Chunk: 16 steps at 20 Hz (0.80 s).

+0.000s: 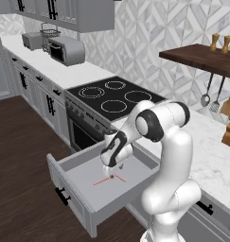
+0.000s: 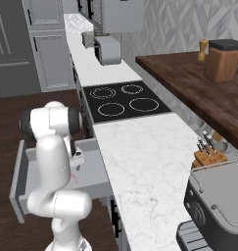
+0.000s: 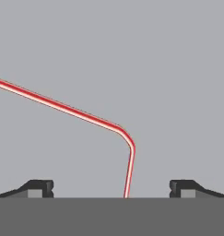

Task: Take a straw from the drawer in front and place it inside the glass cup on the dining counter.

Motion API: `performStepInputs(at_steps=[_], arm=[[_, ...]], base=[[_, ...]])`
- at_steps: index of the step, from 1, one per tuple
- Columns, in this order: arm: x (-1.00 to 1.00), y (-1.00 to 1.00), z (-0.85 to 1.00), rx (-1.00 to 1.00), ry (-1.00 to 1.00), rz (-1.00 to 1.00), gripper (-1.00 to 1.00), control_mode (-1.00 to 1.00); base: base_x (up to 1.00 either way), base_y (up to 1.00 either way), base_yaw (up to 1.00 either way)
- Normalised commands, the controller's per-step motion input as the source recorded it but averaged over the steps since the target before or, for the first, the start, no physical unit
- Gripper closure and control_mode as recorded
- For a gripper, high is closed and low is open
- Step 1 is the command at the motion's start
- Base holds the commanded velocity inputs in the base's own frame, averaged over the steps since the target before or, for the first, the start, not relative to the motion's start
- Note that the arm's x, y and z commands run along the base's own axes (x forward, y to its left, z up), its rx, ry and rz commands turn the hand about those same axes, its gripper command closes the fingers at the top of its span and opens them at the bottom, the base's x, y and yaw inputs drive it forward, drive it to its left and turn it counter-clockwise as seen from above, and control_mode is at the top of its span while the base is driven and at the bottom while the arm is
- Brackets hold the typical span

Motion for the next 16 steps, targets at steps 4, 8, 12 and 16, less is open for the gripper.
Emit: performStepInputs(at_steps=[4, 8, 12, 16], arm=[[0.16, -0.11, -0.29, 0.0, 0.01, 0.2, -1.0, -1.0], [0.19, -0.14, -0.24, 0.0, 0.0, 0.2, -1.0, -1.0], [0.25, -0.03, -0.21, 0.0, 0.03, 0.18, -1.0, -1.0], [0.09, 0.0, -0.31, 0.0, 0.05, 0.14, -1.0, -1.0]], base=[[0.0, 0.0, 0.0], [0.0, 0.0, 0.0], [0.0, 0.0, 0.0], [0.0, 0.0, 0.0]])
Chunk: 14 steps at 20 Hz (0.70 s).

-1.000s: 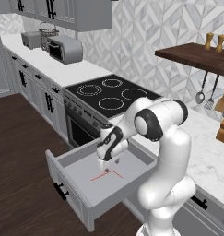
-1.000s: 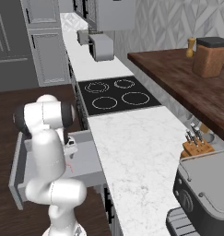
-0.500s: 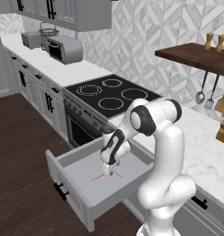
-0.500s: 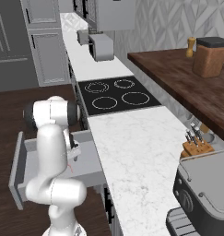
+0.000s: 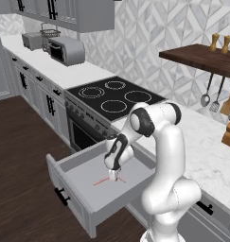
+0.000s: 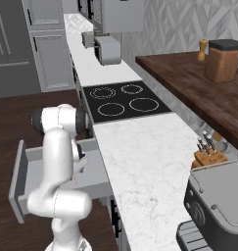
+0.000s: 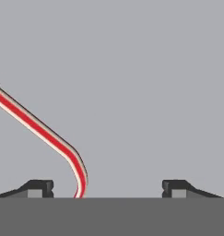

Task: Take a straw from the drawer in front and place it inside the glass cup on the dining counter.

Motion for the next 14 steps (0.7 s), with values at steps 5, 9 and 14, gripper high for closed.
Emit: performStepInputs(at_steps=[5, 9, 14], arm=[[0.08, 0.0, -0.43, 0.02, 0.06, 0.1, -1.0, -1.0], [-0.02, 0.0, -0.42, 0.03, 0.01, 0.06, 1.0, -1.0], [-0.23, 0.0, -0.34, 0.0, -0.01, 0.03, 1.0, -1.0]], base=[[0.0, 0.0, 0.0], [0.0, 0.0, 0.0], [0.0, 0.0, 0.0]])
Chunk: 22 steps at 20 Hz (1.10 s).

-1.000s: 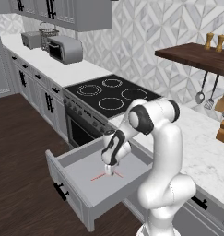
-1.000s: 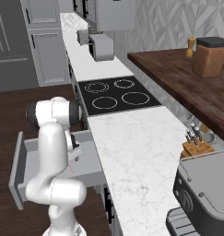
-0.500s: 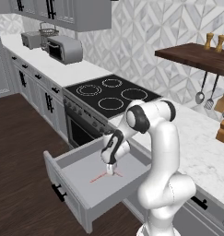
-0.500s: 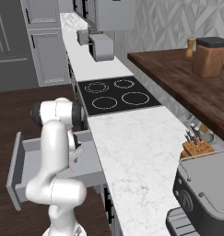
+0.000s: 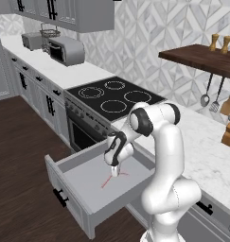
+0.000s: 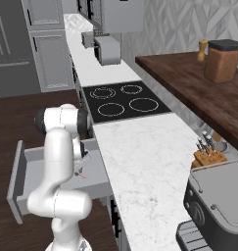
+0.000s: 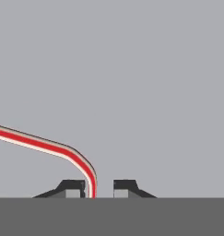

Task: Take a straw from the drawer in front and place it inside the glass cup on the dining counter.

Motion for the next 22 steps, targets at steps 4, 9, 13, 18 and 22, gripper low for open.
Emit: performStepInputs(at_steps=[4, 9, 13, 18, 22], arm=[[-0.54, 0.0, -0.21, 0.0, -0.09, 0.0, 1.0, -1.0], [-0.43, 0.0, 0.11, 0.0, -0.11, 0.0, 1.0, -1.0], [-0.19, 0.02, 0.95, 0.03, -0.03, 0.0, 1.0, -1.0], [0.0, 0.23, 1.0, 0.09, 0.0, 0.0, 1.0, -1.0], [0.0, 0.24, 1.0, 0.11, 0.01, 0.0, 1.0, -1.0]], base=[[0.0, 0.0, 0.0], [0.0, 0.0, 0.0], [0.0, 0.0, 0.0], [0.0, 0.0, 0.0], [0.0, 0.0, 0.0]])
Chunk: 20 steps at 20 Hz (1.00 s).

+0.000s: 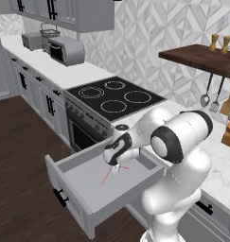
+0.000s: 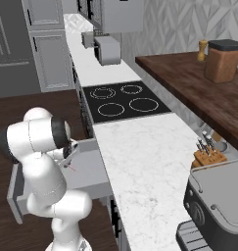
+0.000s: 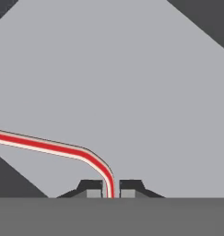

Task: Take a straw from the drawer in front and place it inside the glass cup on the dining counter.

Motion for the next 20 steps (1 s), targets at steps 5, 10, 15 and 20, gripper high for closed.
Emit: performStepInputs(at_steps=[5, 10, 15, 20], arm=[[0.0, 0.17, 1.0, 0.1, 0.04, 0.0, 1.0, -1.0], [-0.07, 0.01, 1.0, 0.04, 0.03, -0.01, 1.0, -1.0], [-0.27, 0.0, 1.0, 0.0, 0.06, -0.06, 1.0, -1.0], [-0.52, -0.01, 1.0, 0.0, 0.06, -0.11, 1.0, -1.0]], base=[[0.0, 0.0, 0.0], [0.0, 0.0, 0.0], [0.0, 0.0, 0.0], [0.0, 0.0, 0.0]])
